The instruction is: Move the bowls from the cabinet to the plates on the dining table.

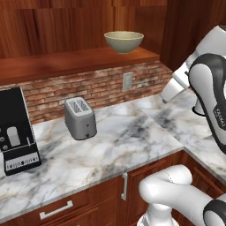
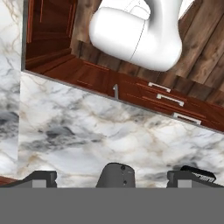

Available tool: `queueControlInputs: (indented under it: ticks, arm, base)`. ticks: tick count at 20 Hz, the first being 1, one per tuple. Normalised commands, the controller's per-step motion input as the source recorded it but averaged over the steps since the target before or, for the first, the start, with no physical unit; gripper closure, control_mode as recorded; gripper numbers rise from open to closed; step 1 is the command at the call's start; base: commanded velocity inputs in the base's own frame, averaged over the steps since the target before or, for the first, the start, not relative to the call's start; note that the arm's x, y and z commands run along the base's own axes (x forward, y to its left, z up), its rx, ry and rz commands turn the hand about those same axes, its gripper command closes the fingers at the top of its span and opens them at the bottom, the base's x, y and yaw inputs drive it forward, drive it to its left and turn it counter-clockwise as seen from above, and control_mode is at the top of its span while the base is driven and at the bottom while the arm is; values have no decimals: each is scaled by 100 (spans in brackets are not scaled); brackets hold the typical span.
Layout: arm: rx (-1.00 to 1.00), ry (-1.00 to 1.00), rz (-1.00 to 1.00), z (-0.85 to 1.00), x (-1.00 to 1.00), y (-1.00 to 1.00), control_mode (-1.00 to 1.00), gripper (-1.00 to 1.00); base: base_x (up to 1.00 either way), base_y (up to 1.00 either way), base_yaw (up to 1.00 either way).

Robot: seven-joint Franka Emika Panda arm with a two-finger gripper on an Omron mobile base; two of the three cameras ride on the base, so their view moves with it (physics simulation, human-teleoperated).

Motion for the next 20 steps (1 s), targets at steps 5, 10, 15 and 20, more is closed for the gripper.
queueControlInputs:
  ticks: [5, 10, 15, 20]
  arm:
    - [-5, 0, -6, 19, 0, 32, -100, -100]
    - [-5, 0, -12, 42, 0, 16, -100, -100]
    - [-4, 0, -13, 59, 0, 1, -100, -100]
    - [-6, 0, -10, 60, 0, 0, -100, -100]
  base:
    - [0, 0, 0]
    - [0, 0, 0]
    - [0, 0, 0]
    - [0, 0, 0]
